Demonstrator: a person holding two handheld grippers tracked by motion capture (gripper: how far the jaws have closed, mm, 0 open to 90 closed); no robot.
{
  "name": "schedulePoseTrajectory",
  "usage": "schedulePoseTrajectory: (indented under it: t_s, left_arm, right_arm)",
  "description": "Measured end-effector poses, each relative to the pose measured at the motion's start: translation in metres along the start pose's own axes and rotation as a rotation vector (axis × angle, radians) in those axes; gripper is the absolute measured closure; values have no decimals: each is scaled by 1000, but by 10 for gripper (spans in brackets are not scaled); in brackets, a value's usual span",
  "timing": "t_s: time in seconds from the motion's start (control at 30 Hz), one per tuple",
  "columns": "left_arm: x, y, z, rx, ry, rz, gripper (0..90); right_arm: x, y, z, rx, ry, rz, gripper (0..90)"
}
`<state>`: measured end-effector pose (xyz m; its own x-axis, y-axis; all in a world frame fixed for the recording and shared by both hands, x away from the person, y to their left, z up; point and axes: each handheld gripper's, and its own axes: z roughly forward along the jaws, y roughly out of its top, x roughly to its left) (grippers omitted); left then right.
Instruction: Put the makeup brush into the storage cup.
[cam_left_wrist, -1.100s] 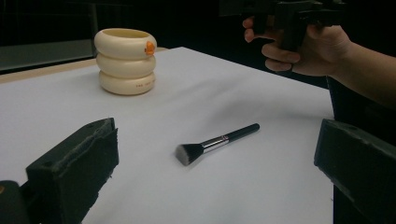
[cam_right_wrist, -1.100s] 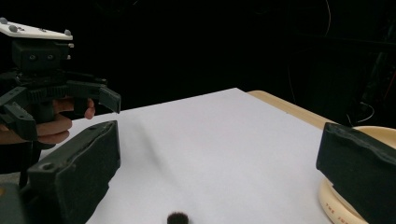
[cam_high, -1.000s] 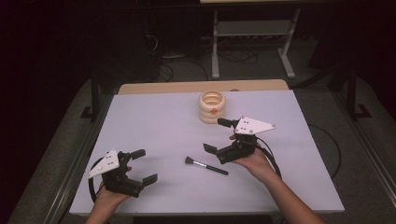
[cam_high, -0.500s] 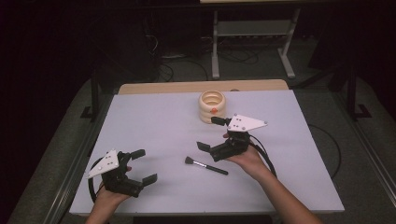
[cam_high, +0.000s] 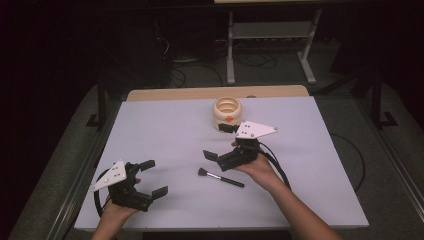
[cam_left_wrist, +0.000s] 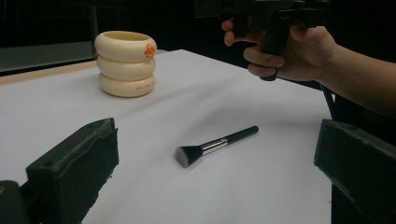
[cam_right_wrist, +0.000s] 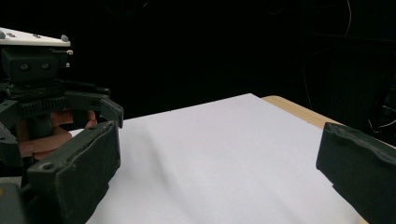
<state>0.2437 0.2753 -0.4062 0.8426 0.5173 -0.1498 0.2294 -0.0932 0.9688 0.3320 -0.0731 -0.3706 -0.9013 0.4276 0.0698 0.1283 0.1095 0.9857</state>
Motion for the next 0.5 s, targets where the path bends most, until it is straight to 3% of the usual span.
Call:
schedulePoseTrajectory:
  t_s: [0.5]
  left_arm:
    - [0, 0, -1, -1, -2, -3, 0]
  right_arm:
    - [1, 4, 15, -12, 13, -5, 0]
